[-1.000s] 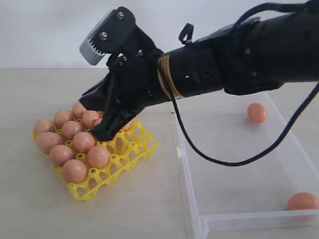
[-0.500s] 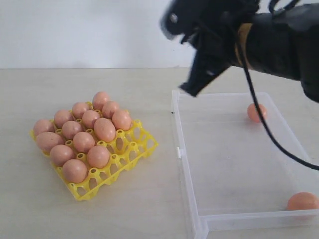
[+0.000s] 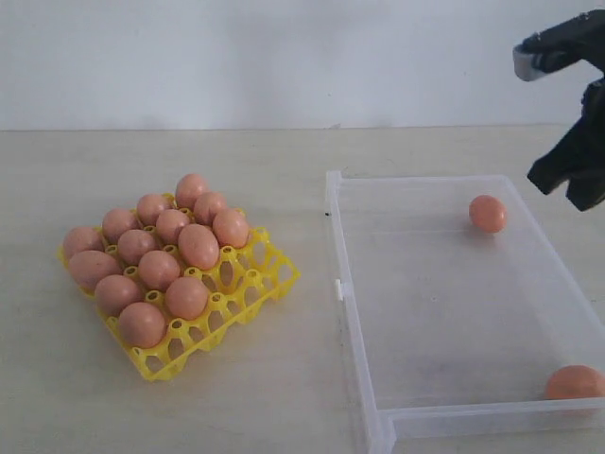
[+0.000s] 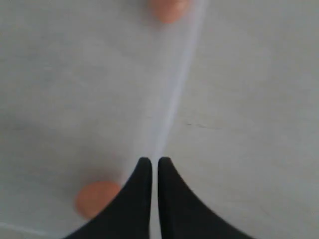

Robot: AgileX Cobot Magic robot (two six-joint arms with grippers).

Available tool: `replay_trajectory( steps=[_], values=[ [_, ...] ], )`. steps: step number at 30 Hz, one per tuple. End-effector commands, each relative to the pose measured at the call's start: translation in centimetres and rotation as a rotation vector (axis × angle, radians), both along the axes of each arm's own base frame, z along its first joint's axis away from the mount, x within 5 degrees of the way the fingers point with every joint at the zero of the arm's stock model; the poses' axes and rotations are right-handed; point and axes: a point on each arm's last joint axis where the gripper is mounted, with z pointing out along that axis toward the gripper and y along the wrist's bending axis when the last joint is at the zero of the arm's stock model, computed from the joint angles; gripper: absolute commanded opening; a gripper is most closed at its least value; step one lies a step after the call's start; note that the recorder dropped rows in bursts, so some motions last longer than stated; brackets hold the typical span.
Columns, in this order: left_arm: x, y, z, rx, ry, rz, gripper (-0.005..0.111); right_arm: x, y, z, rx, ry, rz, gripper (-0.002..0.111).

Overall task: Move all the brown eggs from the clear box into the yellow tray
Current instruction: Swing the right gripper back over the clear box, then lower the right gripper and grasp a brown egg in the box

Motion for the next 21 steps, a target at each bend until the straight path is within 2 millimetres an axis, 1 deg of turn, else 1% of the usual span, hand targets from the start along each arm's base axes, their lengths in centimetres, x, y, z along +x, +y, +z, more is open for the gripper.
replay_trajectory(
  steps=[1, 4, 6, 8, 10, 12, 13, 14, 16, 19, 21],
  values=[
    [0.0, 0.0, 0.0, -0.004, -0.003, -0.005, 0.004, 1.7, 1.2, 0.9, 0.103, 0.074, 0.106, 0.0],
    [0.0, 0.0, 0.0, -0.004, -0.003, -0.005, 0.004, 2.3, 2.0, -0.3, 0.085, 0.113, 0.176, 0.0],
    [0.0, 0.0, 0.0, -0.004, -0.003, -0.005, 0.004, 2.6, 2.6, -1.5, 0.082, 0.155, 0.201, 0.0],
    [0.0, 0.0, 0.0, -0.004, -0.003, -0.005, 0.004, 2.4, 3.3, -3.1, 0.078, 0.214, 0.219, 0.0],
    [0.0, 0.0, 0.0, -0.004, -0.003, -0.005, 0.004, 2.0, 3.7, -5.3, 0.046, 0.294, 0.241, 0.0],
    [0.0, 0.0, 0.0, -0.004, -0.003, -0.005, 0.004, 1.6, 3.4, -7.3, -0.035, 0.366, 0.221, 0.0],
    [0.0, 0.0, 0.0, -0.004, -0.003, -0.005, 0.004, 1.6, 3.0, -7.9, -0.07, 0.383, 0.189, 0.0],
    [0.0, 0.0, 0.0, -0.004, -0.003, -0.005, 0.004, 1.6, 2.6, -8.3, -0.117, 0.389, 0.143, 0.0],
    [0.0, 0.0, 0.0, -0.004, -0.003, -0.005, 0.004, 1.7, 2.3, -8.4, -0.147, 0.381, 0.072, 0.0],
    [0.0, 0.0, 0.0, -0.004, -0.003, -0.005, 0.004, 1.4, 2.9, -7.8, -0.075, 0.371, 0.083, 0.0],
    [0.0, 0.0, 0.0, -0.004, -0.003, -0.005, 0.004, 1.0, 3.5, -7.2, -0.003, 0.364, 0.148, 0.0]
  ],
)
